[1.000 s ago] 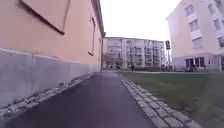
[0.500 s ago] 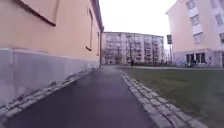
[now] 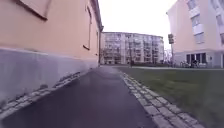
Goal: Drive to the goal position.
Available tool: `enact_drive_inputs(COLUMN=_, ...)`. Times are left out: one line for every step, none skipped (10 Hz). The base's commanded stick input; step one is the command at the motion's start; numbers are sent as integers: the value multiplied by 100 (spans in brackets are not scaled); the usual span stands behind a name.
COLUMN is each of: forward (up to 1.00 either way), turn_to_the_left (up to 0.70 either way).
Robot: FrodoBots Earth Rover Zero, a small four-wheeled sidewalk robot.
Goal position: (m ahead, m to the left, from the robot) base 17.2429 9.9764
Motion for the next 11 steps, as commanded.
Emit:
enact_drive_inputs(forward=85, turn_to_the_left=0)
enact_drive_inputs(forward=85, turn_to_the_left=0)
enact_drive_inputs(forward=85, turn_to_the_left=0)
enact_drive_inputs(forward=85, turn_to_the_left=0)
enact_drive_inputs(forward=85, turn_to_the_left=0)
enact_drive_inputs(forward=85, turn_to_the_left=0)
enact_drive_inputs(forward=85, turn_to_the_left=0)
enact_drive_inputs(forward=85, turn_to_the_left=0)
enact_drive_inputs(forward=85, turn_to_the_left=0)
enact_drive_inputs(forward=85, turn_to_the_left=0)
enact_drive_inputs(forward=85, turn_to_the_left=0)
